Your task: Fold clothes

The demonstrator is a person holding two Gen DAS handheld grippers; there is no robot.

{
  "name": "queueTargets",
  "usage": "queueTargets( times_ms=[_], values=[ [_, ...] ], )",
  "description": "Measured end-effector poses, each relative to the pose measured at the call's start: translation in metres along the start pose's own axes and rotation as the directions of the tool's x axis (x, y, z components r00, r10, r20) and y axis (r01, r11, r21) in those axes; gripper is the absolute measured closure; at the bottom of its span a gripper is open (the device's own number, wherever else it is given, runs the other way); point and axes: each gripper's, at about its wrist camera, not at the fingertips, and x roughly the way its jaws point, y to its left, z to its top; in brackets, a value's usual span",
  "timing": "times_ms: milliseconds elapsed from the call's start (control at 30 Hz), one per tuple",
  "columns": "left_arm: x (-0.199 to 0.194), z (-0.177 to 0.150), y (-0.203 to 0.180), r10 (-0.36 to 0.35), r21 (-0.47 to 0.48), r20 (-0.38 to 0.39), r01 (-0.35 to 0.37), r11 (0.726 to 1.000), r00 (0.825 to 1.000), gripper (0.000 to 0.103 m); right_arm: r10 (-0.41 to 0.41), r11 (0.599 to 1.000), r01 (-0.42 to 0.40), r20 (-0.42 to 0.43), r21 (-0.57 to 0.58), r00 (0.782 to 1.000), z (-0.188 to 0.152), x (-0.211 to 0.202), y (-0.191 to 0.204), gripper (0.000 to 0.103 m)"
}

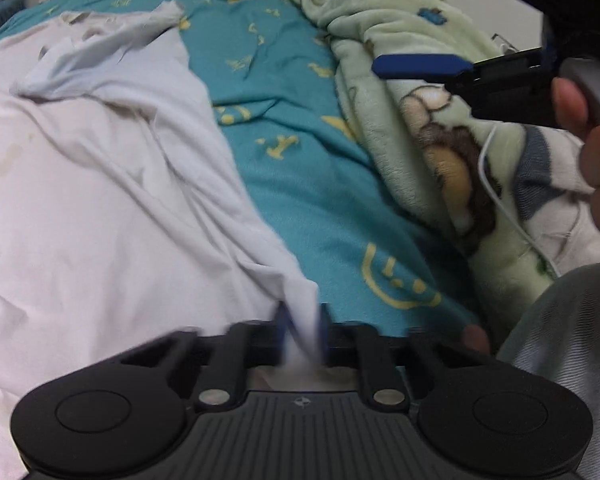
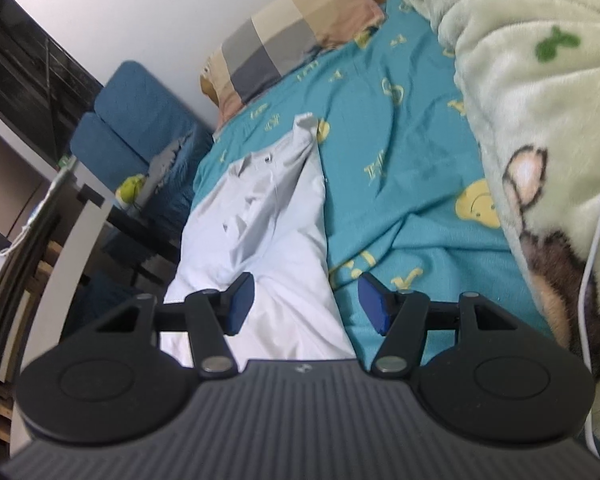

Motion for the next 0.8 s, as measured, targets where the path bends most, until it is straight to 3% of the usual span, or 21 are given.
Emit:
queueTargets(
  times_ms=[100,233,367,600,667,800],
  values=[
    [-0.02,0.005,0.013,-0.057,-0.059,0.019,0.058,0.997,0.998,0.099,0.012,1.0,-0.012,0.006,0.005,1.0,-0.002,-0.002,-0.001,0.042],
    [-0.069,0.014,0.047,-0.164,-0.184,0.061,0.172,0.968,0.985,0.099,0.017,1.0,-0.017,0.004,0.015,1.0,-0.003,-0.002,-0.001,0.042],
    [-0.096,0.01,0.103,-0.108,-0.327,0.038,0.114,0.938,0.993,0.098,0.017,1.0,-0.017,-0.01,0.002,1.0,-0.004,0.003,0.003,0.042],
    [-0.079,-0.001,0.157,0.017,-0.421,-0.095,-0.056,0.905,0.995,0.097,-0.002,1.0,0.0,-0.07,-0.028,0.998,-0.007,0.017,0.01,0.042],
    [-0.081,0.003,0.151,0.002,-0.392,-0.083,-0.034,0.919,0.997,0.082,-0.007,0.999,0.005,-0.089,-0.033,0.996,-0.007,0.022,0.012,0.042],
    [-0.096,0.012,0.132,-0.01,-0.304,-0.014,0.005,0.953,1.0,0.064,-0.009,1.0,0.009,-0.139,-0.004,0.99,-0.003,0.039,0.013,0.042]
  ],
)
